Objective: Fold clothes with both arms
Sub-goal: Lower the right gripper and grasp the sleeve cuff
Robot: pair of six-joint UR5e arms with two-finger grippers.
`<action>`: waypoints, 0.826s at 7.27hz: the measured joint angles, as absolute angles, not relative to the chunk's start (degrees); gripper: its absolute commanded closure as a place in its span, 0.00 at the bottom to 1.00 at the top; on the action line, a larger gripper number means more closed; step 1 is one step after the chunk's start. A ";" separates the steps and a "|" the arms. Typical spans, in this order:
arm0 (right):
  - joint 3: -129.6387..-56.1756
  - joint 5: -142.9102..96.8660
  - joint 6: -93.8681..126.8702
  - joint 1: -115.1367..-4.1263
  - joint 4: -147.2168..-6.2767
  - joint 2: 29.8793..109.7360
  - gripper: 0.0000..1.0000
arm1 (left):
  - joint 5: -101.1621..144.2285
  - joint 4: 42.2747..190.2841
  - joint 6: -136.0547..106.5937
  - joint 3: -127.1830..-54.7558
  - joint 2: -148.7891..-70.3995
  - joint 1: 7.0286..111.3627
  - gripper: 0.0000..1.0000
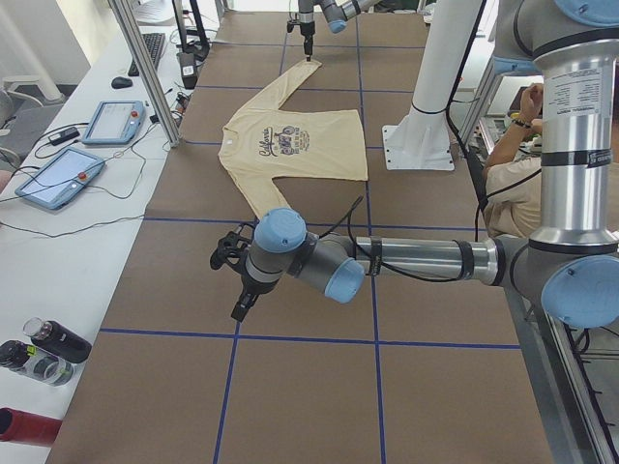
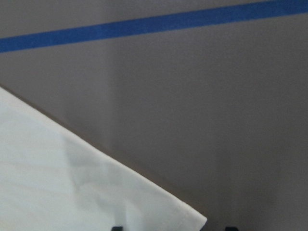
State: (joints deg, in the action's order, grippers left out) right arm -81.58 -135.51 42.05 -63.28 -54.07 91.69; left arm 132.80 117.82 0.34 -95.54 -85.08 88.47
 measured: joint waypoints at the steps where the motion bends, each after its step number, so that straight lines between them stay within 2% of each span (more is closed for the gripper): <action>1: -81.57 -134.82 42.05 -63.28 -54.11 91.57 0.53 | 132.78 117.85 0.42 -95.51 -85.04 88.48 0.00; 2: -81.54 -134.41 42.08 -63.28 -54.15 91.53 0.73 | 132.75 117.94 0.46 -95.48 -84.98 88.49 0.00; 4: -81.46 -134.07 42.03 -63.28 -54.20 91.50 1.00 | 132.72 118.16 0.52 -95.45 -84.86 88.50 0.00; 6: -81.29 -134.04 41.94 -63.30 -54.10 91.54 1.00 | 132.71 118.21 0.64 -95.43 -84.82 88.51 0.00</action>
